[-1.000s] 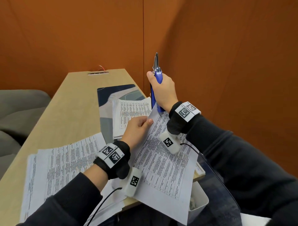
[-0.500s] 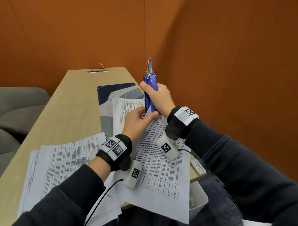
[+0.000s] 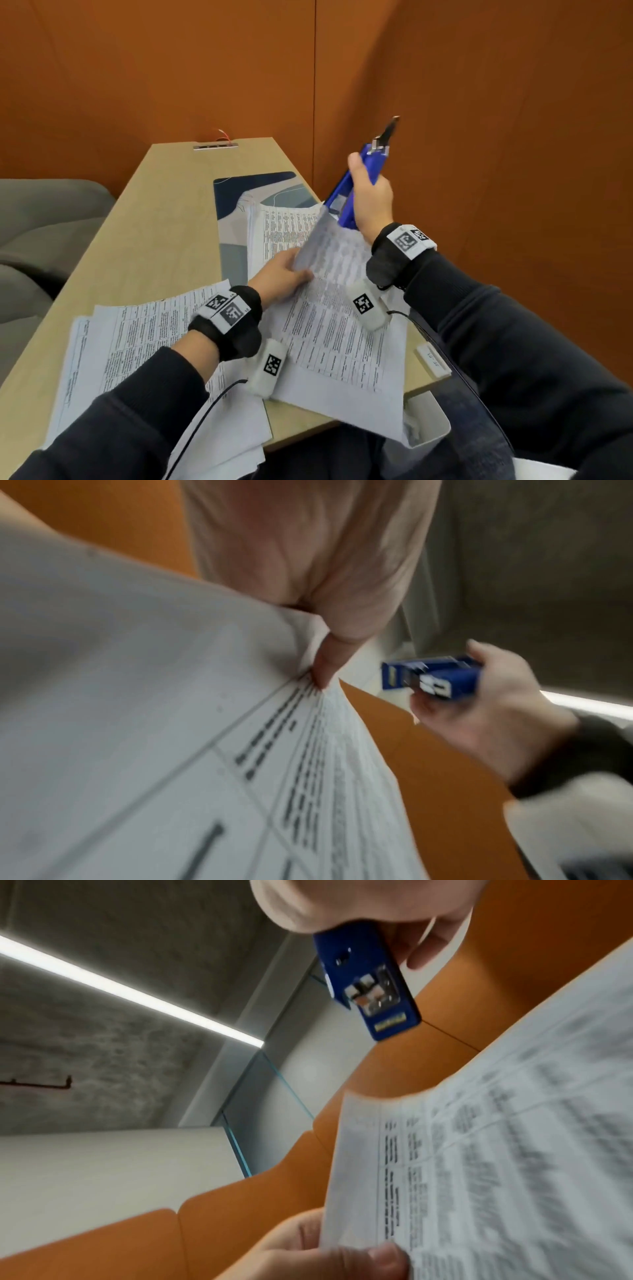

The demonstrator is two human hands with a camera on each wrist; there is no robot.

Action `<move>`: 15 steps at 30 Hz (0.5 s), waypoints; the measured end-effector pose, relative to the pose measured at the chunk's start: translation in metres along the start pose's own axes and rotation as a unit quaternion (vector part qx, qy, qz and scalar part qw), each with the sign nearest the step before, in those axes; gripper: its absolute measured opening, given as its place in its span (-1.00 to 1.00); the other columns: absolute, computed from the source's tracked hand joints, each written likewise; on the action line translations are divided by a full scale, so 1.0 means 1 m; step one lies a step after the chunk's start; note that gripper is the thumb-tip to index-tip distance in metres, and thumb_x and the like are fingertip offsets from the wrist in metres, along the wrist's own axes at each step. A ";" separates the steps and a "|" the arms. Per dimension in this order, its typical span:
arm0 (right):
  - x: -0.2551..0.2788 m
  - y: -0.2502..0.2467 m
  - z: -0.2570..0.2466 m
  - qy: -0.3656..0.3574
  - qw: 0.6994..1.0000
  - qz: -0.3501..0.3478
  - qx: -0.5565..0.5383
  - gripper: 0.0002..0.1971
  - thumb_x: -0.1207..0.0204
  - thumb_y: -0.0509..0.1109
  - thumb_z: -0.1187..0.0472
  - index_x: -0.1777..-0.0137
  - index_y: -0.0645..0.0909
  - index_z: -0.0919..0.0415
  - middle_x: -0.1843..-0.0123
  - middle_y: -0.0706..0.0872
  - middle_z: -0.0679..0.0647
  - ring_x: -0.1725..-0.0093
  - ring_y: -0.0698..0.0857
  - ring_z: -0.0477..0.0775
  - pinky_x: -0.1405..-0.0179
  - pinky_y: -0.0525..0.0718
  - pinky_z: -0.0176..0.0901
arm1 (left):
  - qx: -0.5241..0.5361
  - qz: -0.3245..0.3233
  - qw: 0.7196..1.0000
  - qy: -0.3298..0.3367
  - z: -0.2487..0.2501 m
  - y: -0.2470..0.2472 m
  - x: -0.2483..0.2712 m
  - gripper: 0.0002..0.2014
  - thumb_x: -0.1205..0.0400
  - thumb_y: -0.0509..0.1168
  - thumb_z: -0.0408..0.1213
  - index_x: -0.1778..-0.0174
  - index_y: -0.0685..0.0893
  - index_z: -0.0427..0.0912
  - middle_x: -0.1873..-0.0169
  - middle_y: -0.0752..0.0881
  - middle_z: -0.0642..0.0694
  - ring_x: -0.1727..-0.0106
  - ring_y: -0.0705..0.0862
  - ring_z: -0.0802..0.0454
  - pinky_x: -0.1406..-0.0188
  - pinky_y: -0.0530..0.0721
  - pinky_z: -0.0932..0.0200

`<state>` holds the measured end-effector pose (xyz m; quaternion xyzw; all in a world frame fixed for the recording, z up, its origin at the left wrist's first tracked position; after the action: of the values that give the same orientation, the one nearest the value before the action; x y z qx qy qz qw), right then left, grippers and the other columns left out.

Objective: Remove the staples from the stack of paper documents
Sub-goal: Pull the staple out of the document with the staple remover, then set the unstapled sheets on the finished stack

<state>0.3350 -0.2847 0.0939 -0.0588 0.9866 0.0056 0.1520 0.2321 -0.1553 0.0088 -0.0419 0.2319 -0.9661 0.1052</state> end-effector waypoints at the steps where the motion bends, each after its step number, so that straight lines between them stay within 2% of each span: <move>1: -0.002 -0.004 -0.003 -0.009 0.998 0.038 -0.044 -0.67 -0.64 0.32 -0.10 0.29 0.47 0.04 0.42 0.52 -0.10 0.44 0.55 -0.11 0.26 0.61 -0.20 | 0.024 0.033 0.999 -0.014 -0.002 -0.008 -0.004 -0.71 -0.63 0.30 -0.31 -0.28 0.56 -0.16 -0.12 0.73 -0.19 -0.10 0.73 -0.15 -0.22 0.66 -0.23; 3: -0.005 -0.013 -0.012 -0.035 0.986 0.108 -0.119 -0.71 -0.68 0.30 -0.02 0.26 0.44 0.04 0.45 0.46 -0.13 0.53 0.47 -0.20 0.40 0.53 -0.32 | 0.101 0.081 0.991 -0.041 0.002 -0.027 -0.015 -0.70 -0.64 0.27 -0.36 -0.30 0.55 -0.17 -0.12 0.73 -0.18 -0.08 0.73 -0.15 -0.20 0.67 -0.21; 6: -0.010 -0.023 -0.021 -0.048 0.971 0.157 -0.172 -0.74 -0.70 0.28 0.01 0.22 0.44 0.04 0.45 0.44 -0.15 0.51 0.48 -0.20 0.37 0.54 -0.31 | 0.149 0.135 0.979 -0.039 0.016 -0.061 -0.048 -0.66 -0.63 0.26 -0.47 -0.34 0.56 -0.27 -0.13 0.72 -0.17 -0.10 0.71 -0.13 -0.19 0.66 -0.13; 9: -0.009 -0.023 -0.018 0.004 0.976 0.129 -0.173 -0.74 -0.68 0.27 -0.07 0.18 0.44 0.03 0.40 0.43 -0.11 0.42 0.48 -0.12 0.28 0.57 -0.23 | 0.105 0.163 0.979 -0.057 0.022 -0.083 -0.077 -0.68 -0.63 0.28 -0.48 -0.32 0.58 -0.38 -0.06 0.69 -0.23 -0.02 0.68 -0.17 -0.07 0.67 -0.07; 12: -0.002 -0.013 -0.004 0.063 0.983 0.080 -0.150 -0.70 -0.64 0.31 -0.12 0.22 0.42 0.02 0.38 0.44 -0.05 0.38 0.49 -0.04 0.22 0.59 -0.08 | 0.041 0.164 0.980 -0.109 -0.002 -0.100 -0.093 -0.67 -0.61 0.35 -0.33 -0.27 0.58 -0.36 -0.03 0.65 -0.28 0.00 0.64 -0.19 0.01 0.65 -0.06; 14: 0.005 0.000 0.010 0.118 0.983 0.029 -0.135 -0.70 -0.57 0.37 -0.18 0.18 0.48 0.01 0.26 0.54 0.06 0.23 0.59 0.07 0.00 0.70 0.13 | 0.038 0.192 0.973 -0.123 -0.020 -0.117 -0.087 -0.75 -0.61 0.35 -0.29 -0.15 0.59 -0.30 0.06 0.60 -0.24 -0.02 0.60 -0.16 0.06 0.58 0.01; 15: 0.010 0.008 0.019 0.146 0.980 0.001 -0.136 -0.71 -0.55 0.39 -0.20 0.13 0.51 0.01 0.19 0.59 0.10 0.15 0.63 0.13 -0.09 0.71 0.17 | 0.049 0.199 0.970 -0.133 -0.028 -0.126 -0.079 -0.72 -0.61 0.35 -0.28 -0.20 0.59 -0.31 0.04 0.59 -0.23 -0.03 0.58 -0.13 0.09 0.56 0.05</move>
<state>0.3306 -0.2774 0.0728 -0.0782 0.9883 0.1309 -0.0030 0.2822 -0.0160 0.0392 -0.1178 0.1718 -0.9216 0.3274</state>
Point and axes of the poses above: each hand's wrist, its own x-axis away from the middle knuckle, its own y-axis out of the palm, z = x × y, the point moved 1 cm from there along -x, towards the middle knuckle
